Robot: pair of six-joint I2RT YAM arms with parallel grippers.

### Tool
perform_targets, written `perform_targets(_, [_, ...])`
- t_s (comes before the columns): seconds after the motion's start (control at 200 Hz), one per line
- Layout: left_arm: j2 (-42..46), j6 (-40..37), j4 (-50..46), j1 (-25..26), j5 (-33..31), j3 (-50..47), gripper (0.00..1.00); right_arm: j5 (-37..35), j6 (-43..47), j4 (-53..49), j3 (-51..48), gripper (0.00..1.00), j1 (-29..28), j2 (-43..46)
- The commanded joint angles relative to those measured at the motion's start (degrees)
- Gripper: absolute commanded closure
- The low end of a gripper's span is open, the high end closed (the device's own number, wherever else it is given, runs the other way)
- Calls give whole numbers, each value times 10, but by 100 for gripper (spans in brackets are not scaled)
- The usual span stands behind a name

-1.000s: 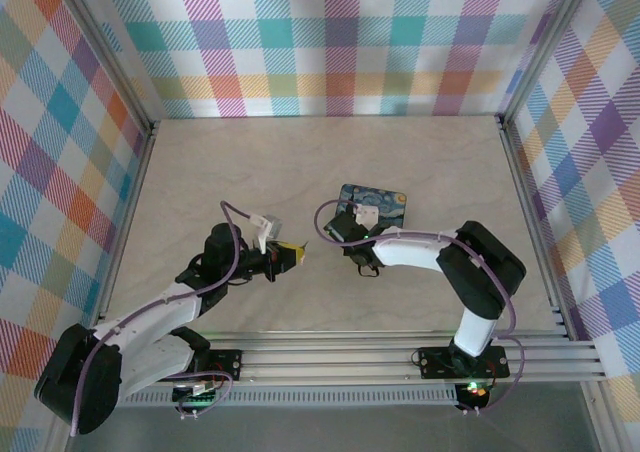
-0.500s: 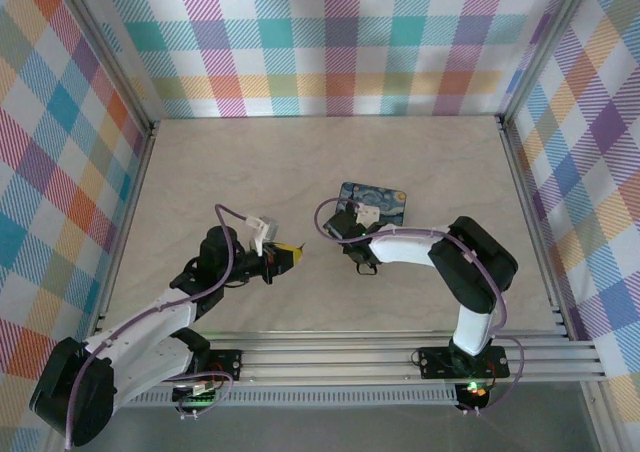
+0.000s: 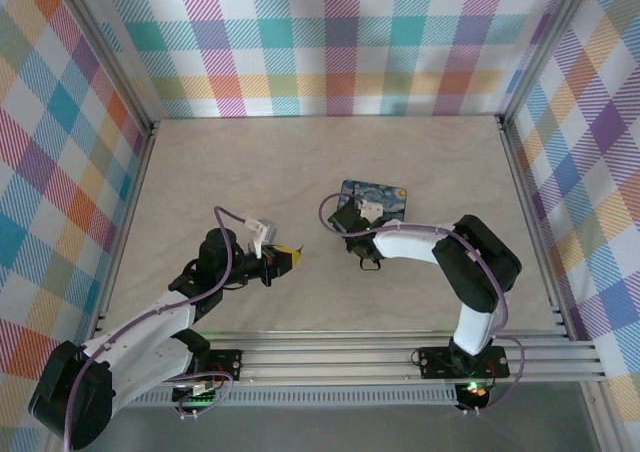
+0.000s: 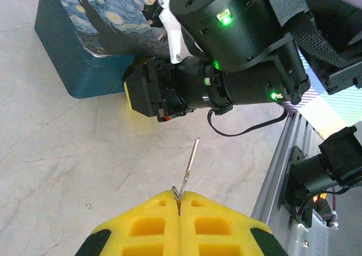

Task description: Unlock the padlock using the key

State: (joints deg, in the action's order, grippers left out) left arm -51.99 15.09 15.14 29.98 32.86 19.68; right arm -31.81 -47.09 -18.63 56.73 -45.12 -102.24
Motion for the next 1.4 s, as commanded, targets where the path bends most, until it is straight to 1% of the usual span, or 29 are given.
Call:
perform_targets(0.0, [8,-15,17,3,6,-16,100,48,33,-50,23,83,8,32])
perform_targets(0.095, [6,-19,31,4,13,-20,100,90,51,-78,29,88,12,49])
perform_targets(0.25, [-4,-31,51,10,21,-20,100,169,64,-106,36,100,28,81])
perform_targets(0.395, [-23,-48,68,31,8,-13,100,245,70,-136,55,100,47,106])
perform_targets(0.595, [-75,-66,125,83,-47,-3,100,357,62,-198,100,100,82,120])
perform_targets(0.72, [-136,-81,182,112,-73,9,100,427,29,-214,114,100,108,126])
perform_targets(0.78, [-171,-70,242,112,-79,4,100,450,11,-215,115,100,115,131])
perform_targets(0.855, [-214,-62,296,112,-79,10,100,469,-5,-217,119,100,119,136])
perform_targets(0.98, [-280,-51,344,112,-65,41,100,494,-22,-216,121,100,121,136])
perform_targets(1.13, [-346,-28,410,112,-65,60,100,515,-35,-204,121,100,123,136])
perform_targets(1.255, [-387,-14,434,112,-62,76,100,527,-45,-188,116,100,127,139])
perform_targets(1.395, [-417,-1,469,112,-70,71,100,525,-57,-168,101,100,133,151])
